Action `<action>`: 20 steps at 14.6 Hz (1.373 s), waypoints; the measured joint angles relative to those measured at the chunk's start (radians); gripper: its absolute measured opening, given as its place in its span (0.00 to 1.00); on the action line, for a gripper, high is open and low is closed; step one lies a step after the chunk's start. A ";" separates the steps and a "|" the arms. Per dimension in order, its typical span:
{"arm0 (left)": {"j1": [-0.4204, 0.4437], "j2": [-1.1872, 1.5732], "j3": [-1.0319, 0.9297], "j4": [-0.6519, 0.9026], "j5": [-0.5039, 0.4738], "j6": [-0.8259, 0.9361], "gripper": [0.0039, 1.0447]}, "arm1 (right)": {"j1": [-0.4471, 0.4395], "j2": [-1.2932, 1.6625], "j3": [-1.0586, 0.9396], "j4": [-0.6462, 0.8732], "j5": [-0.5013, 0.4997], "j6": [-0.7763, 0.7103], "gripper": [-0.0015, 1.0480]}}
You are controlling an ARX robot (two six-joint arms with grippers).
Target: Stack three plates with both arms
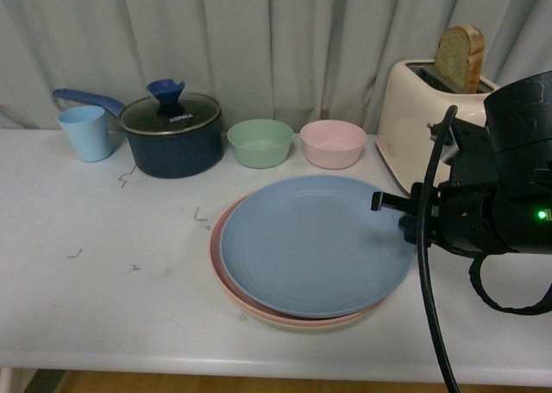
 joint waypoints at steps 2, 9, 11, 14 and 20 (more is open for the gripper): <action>0.000 0.000 0.000 0.000 0.000 0.000 0.94 | 0.002 -0.006 -0.012 0.022 -0.011 0.016 0.38; 0.002 0.000 0.000 0.000 -0.002 0.000 0.94 | -0.046 -0.103 -0.472 0.858 0.252 -0.303 0.40; 0.002 0.000 0.000 0.000 0.000 0.000 0.94 | -0.086 -0.287 -0.574 0.926 0.237 -0.348 0.17; 0.002 0.000 0.000 0.000 0.000 0.000 0.94 | -0.117 -0.454 -0.759 0.902 0.187 -0.369 0.02; 0.002 0.000 0.000 0.000 0.000 0.000 0.94 | -0.226 -0.864 -0.928 0.755 0.099 -0.369 0.02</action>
